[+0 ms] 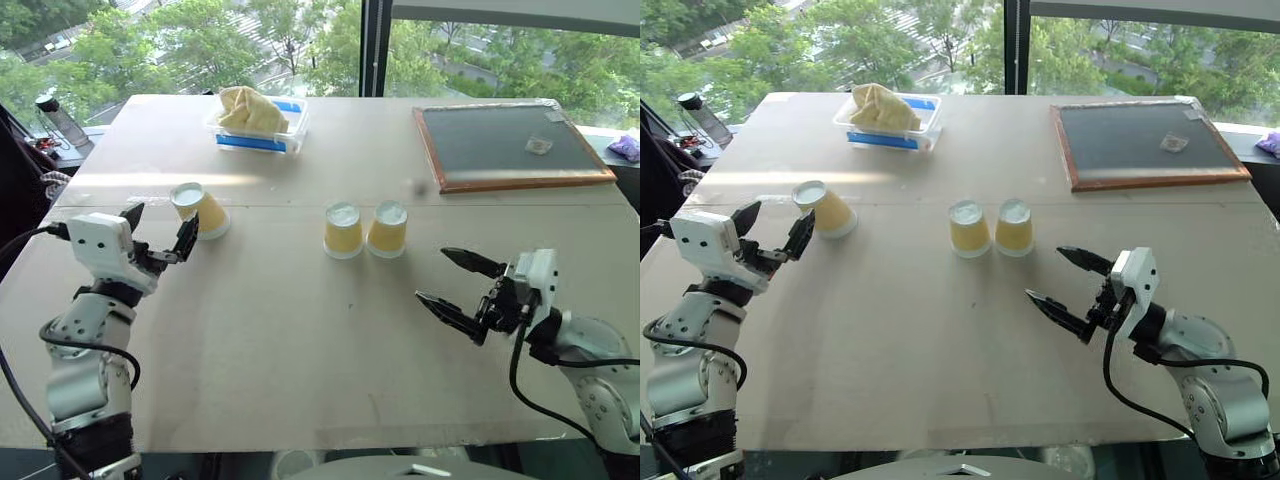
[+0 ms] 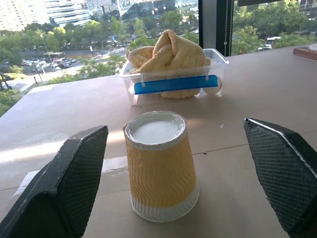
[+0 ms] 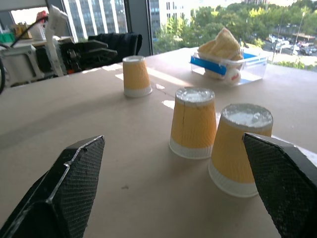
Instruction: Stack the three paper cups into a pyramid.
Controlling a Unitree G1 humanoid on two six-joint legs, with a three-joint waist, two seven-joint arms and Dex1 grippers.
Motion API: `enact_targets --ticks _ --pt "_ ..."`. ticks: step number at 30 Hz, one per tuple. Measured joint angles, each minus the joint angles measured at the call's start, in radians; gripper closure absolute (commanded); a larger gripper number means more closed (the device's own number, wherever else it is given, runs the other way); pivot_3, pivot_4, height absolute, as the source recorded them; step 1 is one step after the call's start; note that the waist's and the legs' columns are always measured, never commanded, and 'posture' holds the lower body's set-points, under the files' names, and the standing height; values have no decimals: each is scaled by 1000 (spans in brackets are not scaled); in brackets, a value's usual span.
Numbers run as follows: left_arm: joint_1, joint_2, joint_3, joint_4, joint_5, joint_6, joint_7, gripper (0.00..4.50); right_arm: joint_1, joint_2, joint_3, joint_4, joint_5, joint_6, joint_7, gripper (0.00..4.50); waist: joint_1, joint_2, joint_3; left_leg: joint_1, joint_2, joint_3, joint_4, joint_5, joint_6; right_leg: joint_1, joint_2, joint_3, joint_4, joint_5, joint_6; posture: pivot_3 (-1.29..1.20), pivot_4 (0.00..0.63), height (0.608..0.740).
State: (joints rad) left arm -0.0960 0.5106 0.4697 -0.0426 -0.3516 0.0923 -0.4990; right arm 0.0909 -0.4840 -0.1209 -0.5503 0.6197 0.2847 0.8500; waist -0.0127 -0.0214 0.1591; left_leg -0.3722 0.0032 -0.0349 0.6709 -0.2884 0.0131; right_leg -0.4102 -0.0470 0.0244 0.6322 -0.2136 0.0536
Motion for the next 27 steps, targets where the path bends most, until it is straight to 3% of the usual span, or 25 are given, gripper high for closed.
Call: enact_targets --ticks 14,27 --pt "-191 -16 -77 402 76 -198 30 0 -3 19 -5 -3 16 -85 -7 96 3 -1 0 0 -1 -1 0 0 0 0 -1 0 1 0 0 0 150 740" --pt "-304 -16 -101 575 88 -305 6 0 -13 22 26 -3 25 -93 -18 96 3 -1 -1 0 -1 -1 0 0 0 0 -1 -1 2 0 0 0 150 740"
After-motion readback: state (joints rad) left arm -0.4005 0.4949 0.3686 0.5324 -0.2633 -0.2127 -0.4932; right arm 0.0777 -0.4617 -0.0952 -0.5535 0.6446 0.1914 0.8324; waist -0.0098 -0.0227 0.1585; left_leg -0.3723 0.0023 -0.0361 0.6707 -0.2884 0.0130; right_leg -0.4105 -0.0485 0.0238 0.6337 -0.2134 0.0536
